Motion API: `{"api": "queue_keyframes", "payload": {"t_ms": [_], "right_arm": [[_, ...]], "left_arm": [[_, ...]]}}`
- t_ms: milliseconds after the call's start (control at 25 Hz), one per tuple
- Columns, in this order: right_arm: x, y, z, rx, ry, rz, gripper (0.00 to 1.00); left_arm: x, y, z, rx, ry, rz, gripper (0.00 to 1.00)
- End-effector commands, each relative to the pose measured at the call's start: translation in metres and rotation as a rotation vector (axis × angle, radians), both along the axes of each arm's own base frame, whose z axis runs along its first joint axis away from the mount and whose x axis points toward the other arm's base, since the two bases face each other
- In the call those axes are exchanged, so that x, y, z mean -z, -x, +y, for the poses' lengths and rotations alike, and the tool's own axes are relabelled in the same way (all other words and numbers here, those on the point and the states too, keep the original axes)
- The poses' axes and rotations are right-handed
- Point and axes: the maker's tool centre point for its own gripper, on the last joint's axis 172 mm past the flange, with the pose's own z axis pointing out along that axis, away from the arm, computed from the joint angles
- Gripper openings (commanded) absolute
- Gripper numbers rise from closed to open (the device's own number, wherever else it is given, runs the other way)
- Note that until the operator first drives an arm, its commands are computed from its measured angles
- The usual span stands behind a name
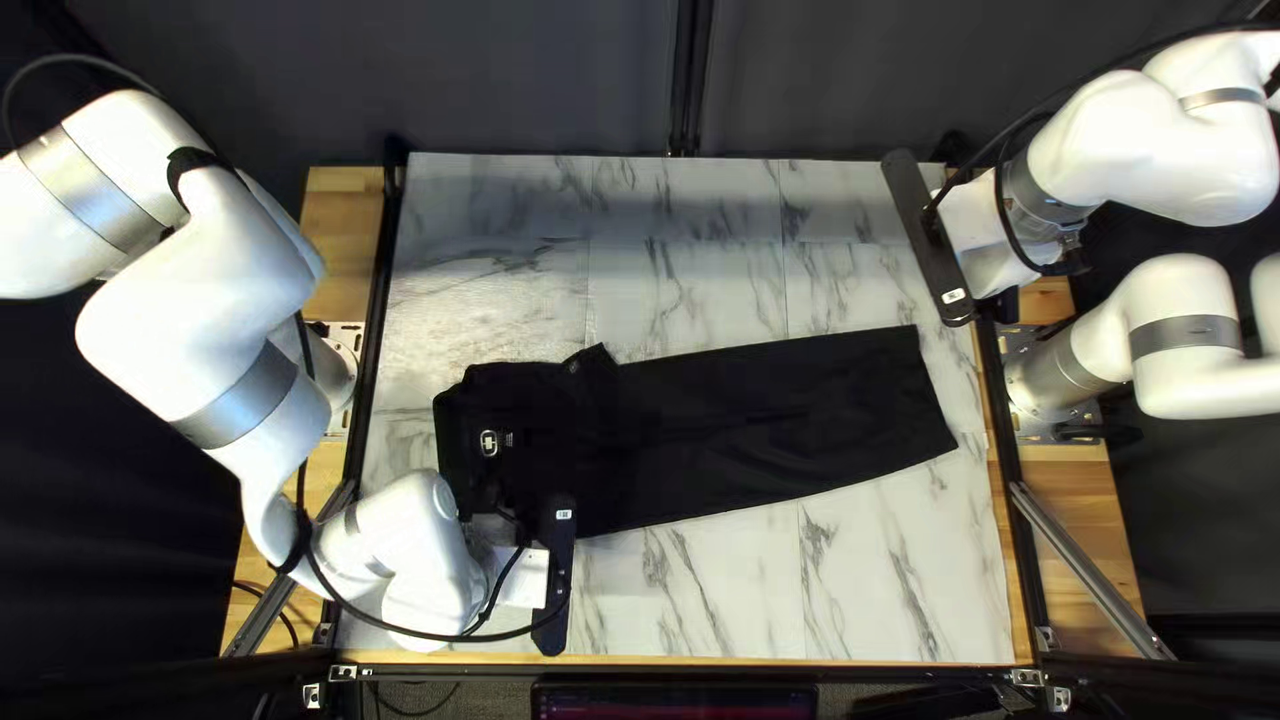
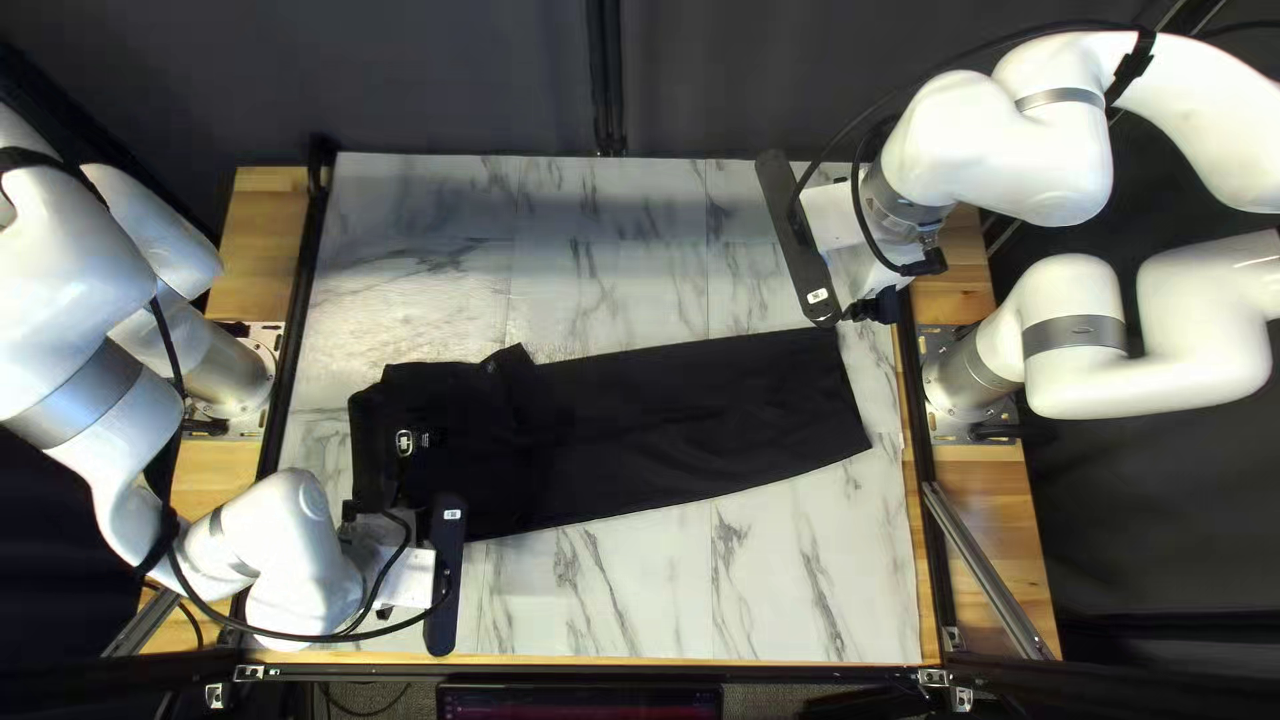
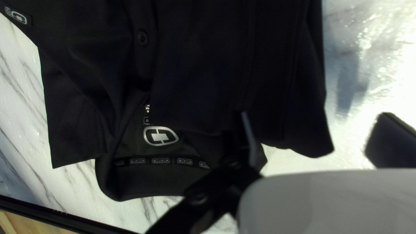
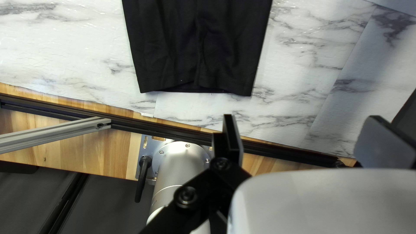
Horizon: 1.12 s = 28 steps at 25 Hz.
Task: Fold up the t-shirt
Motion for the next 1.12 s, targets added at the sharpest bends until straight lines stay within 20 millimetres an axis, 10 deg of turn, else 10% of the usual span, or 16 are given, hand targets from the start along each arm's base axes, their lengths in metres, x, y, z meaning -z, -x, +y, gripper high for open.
{"api": "queue_keyframes", "payload": {"t_ms": [40, 680, 1120], "right_arm": [[0.000, 0.000, 0.000, 0.000, 0.000, 0.000, 1.00], [0.000, 0.000, 0.000, 0.000, 0.000, 0.000, 1.00], [0.000, 0.000, 0.000, 0.000, 0.000, 0.000, 1.00]], "left_arm": [[-0.006, 0.000, 0.002, 0.002, -0.001, 0.000, 0.00], [-0.039, 0.003, 0.007, 0.037, -0.044, -0.001, 0.00], [-0.046, -0.033, 0.025, 0.083, -0.052, -0.018, 0.00]]}}
